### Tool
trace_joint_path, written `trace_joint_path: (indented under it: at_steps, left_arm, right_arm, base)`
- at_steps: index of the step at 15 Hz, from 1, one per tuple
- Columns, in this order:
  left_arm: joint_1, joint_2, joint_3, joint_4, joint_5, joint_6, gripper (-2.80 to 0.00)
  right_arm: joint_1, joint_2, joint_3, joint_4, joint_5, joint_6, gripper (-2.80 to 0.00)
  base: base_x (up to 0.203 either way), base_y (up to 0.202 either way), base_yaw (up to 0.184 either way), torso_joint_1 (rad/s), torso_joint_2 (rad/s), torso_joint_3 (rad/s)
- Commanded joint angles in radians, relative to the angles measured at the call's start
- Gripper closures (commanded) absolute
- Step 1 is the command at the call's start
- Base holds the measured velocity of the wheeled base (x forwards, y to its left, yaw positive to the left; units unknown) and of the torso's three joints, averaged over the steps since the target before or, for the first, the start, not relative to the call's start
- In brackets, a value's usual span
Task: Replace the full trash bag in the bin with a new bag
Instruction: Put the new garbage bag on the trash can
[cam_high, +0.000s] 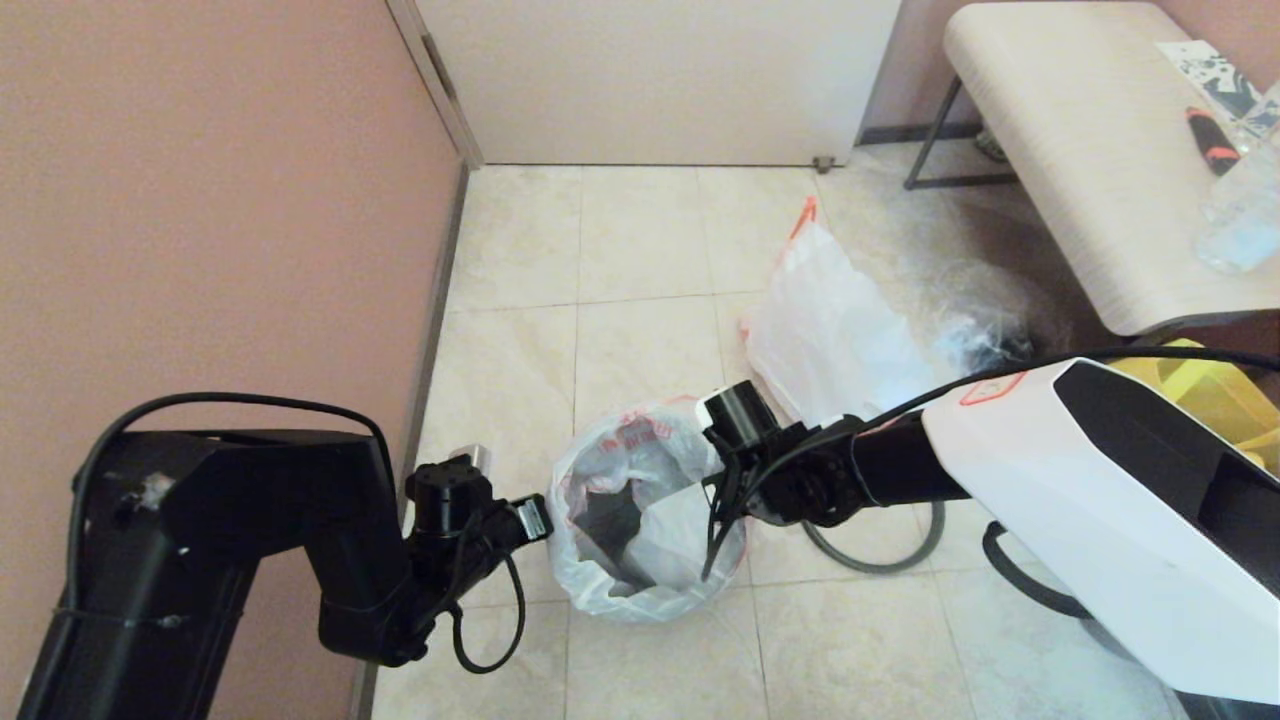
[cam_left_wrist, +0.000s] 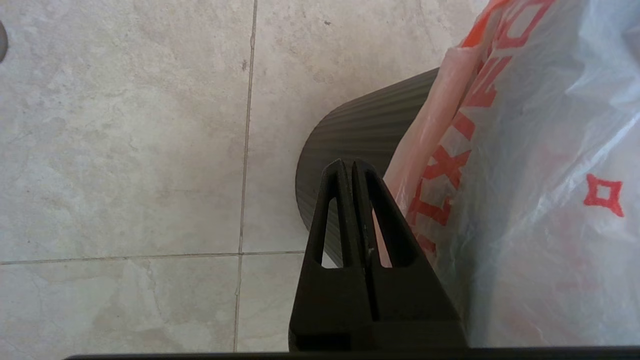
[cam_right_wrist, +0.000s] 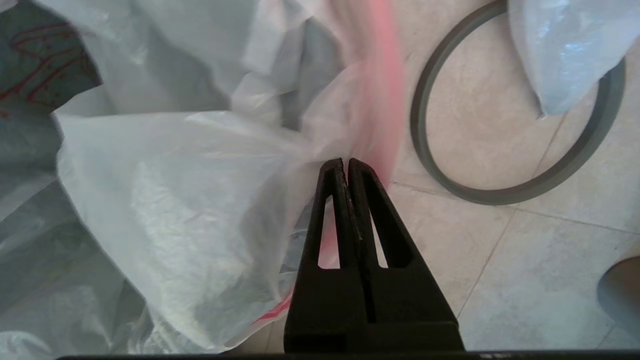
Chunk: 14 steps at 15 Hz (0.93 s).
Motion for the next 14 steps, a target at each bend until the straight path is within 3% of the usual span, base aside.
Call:
trace_joint_path:
  at_steps: [1,14]
  left_arm:
    - [0.0,0.001,-0.001,-0.007,0.0,-0.002,0.0]
    - [-0.003,0.011,-0.001,-0.007,0.004,0.016,0.0]
  right_arm:
    - [-0.012,-0.015,0.013,-0.009,-0.001,0.002,0.0]
    - [-0.095,0.125,0.063,-0.148,0.009,0.0,0.0]
  base:
    - [0.0,0.0,0.0,0.0,0.0,0.0]
    - [0.0,0.0,0.0,0.0,0.0,0.0]
